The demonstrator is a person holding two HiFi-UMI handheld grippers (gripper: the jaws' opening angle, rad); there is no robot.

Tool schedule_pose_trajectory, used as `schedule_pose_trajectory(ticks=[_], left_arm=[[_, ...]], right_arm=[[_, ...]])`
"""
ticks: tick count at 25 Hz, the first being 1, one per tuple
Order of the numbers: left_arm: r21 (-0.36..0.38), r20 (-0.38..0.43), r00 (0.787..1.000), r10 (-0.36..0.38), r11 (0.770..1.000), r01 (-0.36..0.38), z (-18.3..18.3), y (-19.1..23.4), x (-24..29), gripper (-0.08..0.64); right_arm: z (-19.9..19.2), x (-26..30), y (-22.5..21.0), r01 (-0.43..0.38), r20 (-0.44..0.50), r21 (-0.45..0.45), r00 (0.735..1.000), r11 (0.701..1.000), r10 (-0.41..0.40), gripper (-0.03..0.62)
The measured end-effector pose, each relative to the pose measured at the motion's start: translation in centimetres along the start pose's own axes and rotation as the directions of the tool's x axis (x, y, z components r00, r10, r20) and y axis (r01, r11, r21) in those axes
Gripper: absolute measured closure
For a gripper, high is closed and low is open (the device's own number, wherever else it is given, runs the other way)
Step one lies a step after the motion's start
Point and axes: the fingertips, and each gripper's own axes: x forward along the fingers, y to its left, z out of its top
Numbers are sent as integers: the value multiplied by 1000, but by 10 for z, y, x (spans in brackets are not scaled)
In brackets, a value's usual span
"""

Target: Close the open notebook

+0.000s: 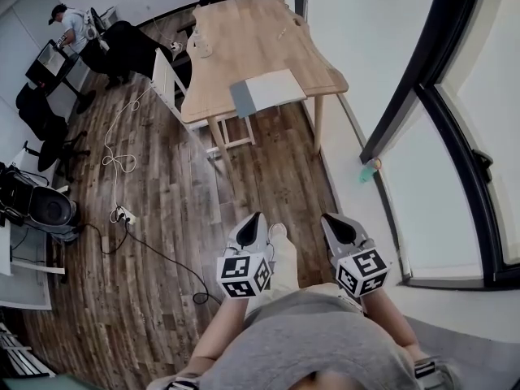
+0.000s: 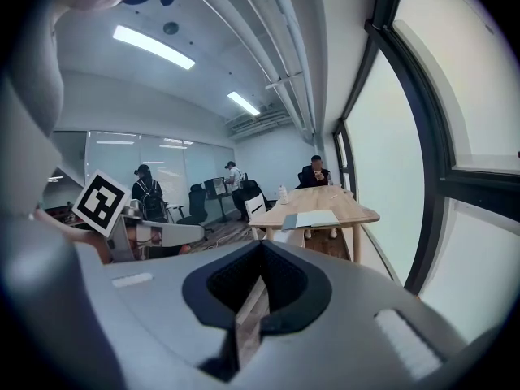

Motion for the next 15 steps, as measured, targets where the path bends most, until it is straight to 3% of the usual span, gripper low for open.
schedule_pose_trajectory(ticks=[15], left_arm=[[-7,-26,999,35,999,-35,58,79,130,557]], right_arm=[[61,138,-64,8,-8,-19,1000,1000,-9,591]])
